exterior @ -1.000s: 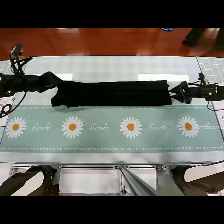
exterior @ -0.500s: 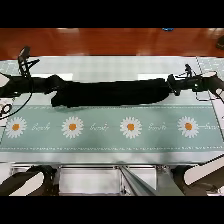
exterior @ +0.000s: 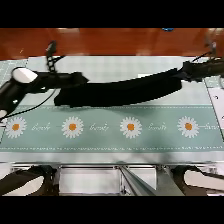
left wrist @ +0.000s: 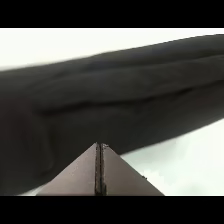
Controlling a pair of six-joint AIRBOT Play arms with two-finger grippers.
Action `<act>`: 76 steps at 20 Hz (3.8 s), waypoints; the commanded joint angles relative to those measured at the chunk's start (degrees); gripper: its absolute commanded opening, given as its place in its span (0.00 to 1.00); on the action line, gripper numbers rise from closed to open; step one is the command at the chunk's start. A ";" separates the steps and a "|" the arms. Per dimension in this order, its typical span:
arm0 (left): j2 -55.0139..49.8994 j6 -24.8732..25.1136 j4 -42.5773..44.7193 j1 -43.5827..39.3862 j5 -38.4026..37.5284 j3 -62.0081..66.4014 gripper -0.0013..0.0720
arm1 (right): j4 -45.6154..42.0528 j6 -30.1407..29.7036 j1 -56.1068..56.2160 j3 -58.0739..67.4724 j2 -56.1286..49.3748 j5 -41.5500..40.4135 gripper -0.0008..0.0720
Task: Fold the shirts.
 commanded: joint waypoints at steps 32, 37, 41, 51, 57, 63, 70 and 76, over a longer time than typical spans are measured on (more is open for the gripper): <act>4.63 -10.86 19.10 8.22 -21.70 13.79 0.05 | 13.49 7.61 31.76 -3.41 5.60 -20.98 0.05; 28.28 -6.12 19.12 20.85 -20.85 -6.97 0.05 | 15.41 4.83 41.03 6.21 -12.26 -26.77 0.05; 35.15 -5.22 19.04 25.53 -22.29 -16.02 0.05 | 19.08 5.57 43.78 11.06 -21.16 -25.07 0.05; 29.68 -5.16 7.80 24.09 -12.70 -18.99 0.05 | 16.09 10.62 31.15 11.30 -14.56 -1.86 0.59; 27.10 -5.16 4.02 23.71 -8.85 -19.02 0.05 | -46.27 30.21 16.15 -4.87 18.56 8.28 0.59; 27.10 -5.14 4.07 20.33 -8.98 -19.02 0.05 | -10.80 27.67 9.07 -44.74 30.80 -22.16 0.59; 27.08 -5.18 4.04 16.76 -8.96 -19.02 0.05 | 22.47 3.78 12.63 -48.06 10.64 -26.40 0.59; 27.08 -5.18 4.04 16.76 -11.74 -19.02 0.05 | 22.69 2.34 21.94 -38.10 -3.82 -24.17 0.58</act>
